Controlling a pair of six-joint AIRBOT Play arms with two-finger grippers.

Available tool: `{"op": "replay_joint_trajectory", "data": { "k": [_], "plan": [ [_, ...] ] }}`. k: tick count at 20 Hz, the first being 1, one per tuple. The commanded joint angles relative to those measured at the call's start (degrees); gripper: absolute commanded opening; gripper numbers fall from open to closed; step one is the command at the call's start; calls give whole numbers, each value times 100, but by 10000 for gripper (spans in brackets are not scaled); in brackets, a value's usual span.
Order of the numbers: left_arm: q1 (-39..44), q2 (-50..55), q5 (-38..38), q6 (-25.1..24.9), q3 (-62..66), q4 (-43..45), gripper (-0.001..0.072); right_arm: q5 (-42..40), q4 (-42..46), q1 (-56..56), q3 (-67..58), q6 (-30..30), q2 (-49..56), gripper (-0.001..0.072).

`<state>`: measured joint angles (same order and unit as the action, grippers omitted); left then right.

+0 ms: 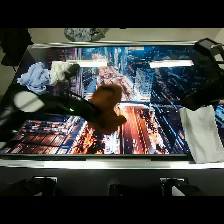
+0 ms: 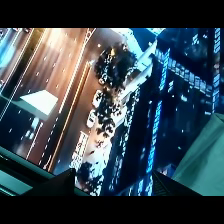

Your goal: Fold the shirts.

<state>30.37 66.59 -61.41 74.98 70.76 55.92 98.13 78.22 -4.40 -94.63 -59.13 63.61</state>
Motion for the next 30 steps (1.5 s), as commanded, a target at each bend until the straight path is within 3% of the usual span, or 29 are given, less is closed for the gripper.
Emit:
{"op": "replay_joint_trajectory", "data": {
  "k": [1,2,3,4,7,11,13,15,19,25,27,28,30],
  "plan": [
    [1102,883,-4,-2,-363,-26,29,-111,109,2,2,-2,-50,568],
    [1423,1209,24,-2,-356,-83,53,-192,111,2,2,0,-33,568],
    [1646,1458,31,2,-326,-203,320,-251,111,2,9,-2,-4,568],
    [1768,1635,-72,63,-223,-339,693,-247,111,2,9,0,42,568],
    [1368,1517,-575,155,341,68,679,-203,105,2,46,4,223,569],
    [-490,1023,-1141,319,778,564,681,-168,-79,2,695,221,323,580],
    [-1261,1016,-1587,474,573,564,680,-229,-334,2,1440,404,323,679],
    [-1679,1003,-1904,474,-85,560,680,-481,-490,2,2352,527,323,679],
    [-1488,994,-1604,229,-1917,-142,678,-1231,-673,2,3969,549,323,677],
    [-459,994,79,190,-2830,-1228,676,-1768,-798,2,4645,603,330,674],
    [-413,992,96,98,-2806,-1547,668,-1746,-798,2,4645,605,334,674],
    [-450,970,-31,57,-2741,-1602,609,-1733,-798,2,4645,605,334,674],
    [-603,855,-372,-11,-2529,-1585,602,-1711,-798,2,4645,605,334,673]
  ]
}}
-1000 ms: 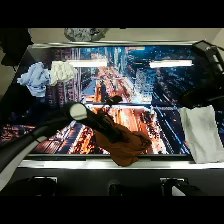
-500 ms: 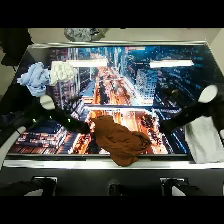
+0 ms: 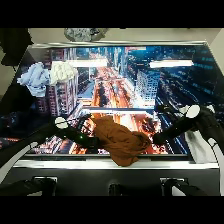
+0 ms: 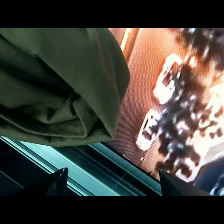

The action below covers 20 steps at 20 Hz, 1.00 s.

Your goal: Fold the shirts.

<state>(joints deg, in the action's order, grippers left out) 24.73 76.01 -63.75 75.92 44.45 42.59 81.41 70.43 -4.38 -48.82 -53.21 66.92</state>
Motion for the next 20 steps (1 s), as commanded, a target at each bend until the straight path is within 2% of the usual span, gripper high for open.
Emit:
{"op": "replay_joint_trajectory", "data": {
  "k": [1,8,10,11,12,13,14,15,20],
  "plan": [
    [-133,-146,-164,-98,160,-254,603,-55,-17,0,63,15,4,673],
    [-96,330,245,-22,114,-157,603,-96,-35,0,63,24,4,673],
    [70,514,586,-13,116,-262,600,-101,-144,0,70,299,4,691],
    [127,540,769,57,116,-256,499,-120,-186,0,101,387,7,702],
    [162,540,881,59,118,-264,306,-175,-240,0,157,479,7,709],
    [179,538,896,55,118,-278,169,-291,-323,0,251,492,7,709],
    [179,533,852,33,118,-275,66,-433,-448,0,352,535,15,708],
    [177,522,802,-55,116,-275,30,-597,-597,0,468,566,52,707],
    [179,376,769,-103,118,-271,28,-1373,-1335,0,848,566,627,667]
  ]
}}
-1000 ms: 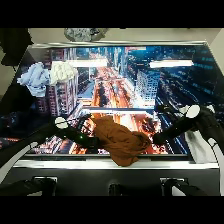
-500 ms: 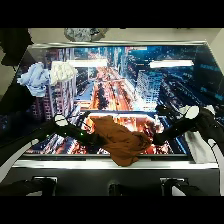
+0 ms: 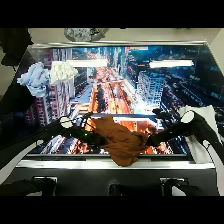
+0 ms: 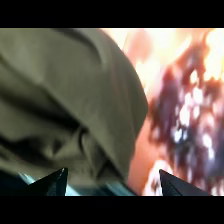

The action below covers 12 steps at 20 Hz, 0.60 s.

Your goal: Fold the shirts.

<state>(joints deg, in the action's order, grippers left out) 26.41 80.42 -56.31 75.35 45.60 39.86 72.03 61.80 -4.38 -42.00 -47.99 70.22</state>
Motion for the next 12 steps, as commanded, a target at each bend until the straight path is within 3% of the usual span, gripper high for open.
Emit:
{"op": "replay_joint_trajectory", "data": {
  "k": [1,2,3,6,8,12],
  "plan": [
    [11,-103,26,-46,2,4,28,-490,-579,0,166,46,444,631],
    [9,-146,31,-48,2,7,28,-564,-645,0,153,109,540,220],
    [7,-199,31,-59,24,55,27,-597,-662,0,111,118,551,30],
    [7,-597,24,-4,466,704,25,-188,-643,-2,-522,660,184,34],
    [7,-1080,24,348,1139,1460,24,-181,-542,0,-1346,671,-393,34],
    [-258,-2162,44,634,3536,2288,24,-863,-483,0,-3560,691,-1810,34]
  ]
}}
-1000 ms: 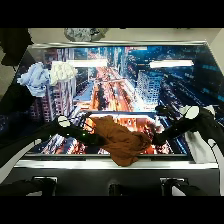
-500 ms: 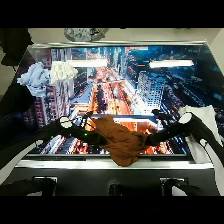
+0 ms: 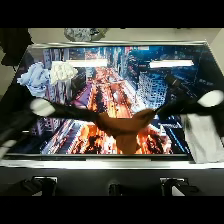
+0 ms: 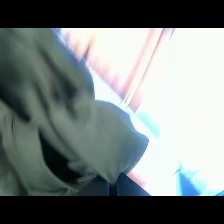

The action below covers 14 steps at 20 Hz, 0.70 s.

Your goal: Fold the shirts.

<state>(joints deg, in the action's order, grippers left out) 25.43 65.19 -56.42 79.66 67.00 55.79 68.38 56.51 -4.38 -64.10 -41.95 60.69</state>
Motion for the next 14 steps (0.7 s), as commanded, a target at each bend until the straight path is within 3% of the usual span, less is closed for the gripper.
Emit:
{"op": "replay_joint_trajectory", "data": {
  "k": [1,3,6,8,11,14],
  "plan": [
    [-304,-828,55,258,2041,776,24,-855,175,0,-1891,85,-1215,34],
    [-660,-1137,52,551,3191,942,25,-1443,426,0,-2682,81,-1808,34],
    [-706,-1390,72,610,4258,680,25,-1589,203,0,-3357,-269,-2354,34],
    [-378,-1388,140,461,4577,420,25,-1602,-289,0,-3436,-369,-2505,34],
    [-262,-1388,149,444,4736,577,25,-1650,-308,0,-3434,-369,-2533,34],
    [-260,-1322,-20,706,4719,1237,25,-1589,-144,0,-3434,-374,-2345,34]
  ]
}}
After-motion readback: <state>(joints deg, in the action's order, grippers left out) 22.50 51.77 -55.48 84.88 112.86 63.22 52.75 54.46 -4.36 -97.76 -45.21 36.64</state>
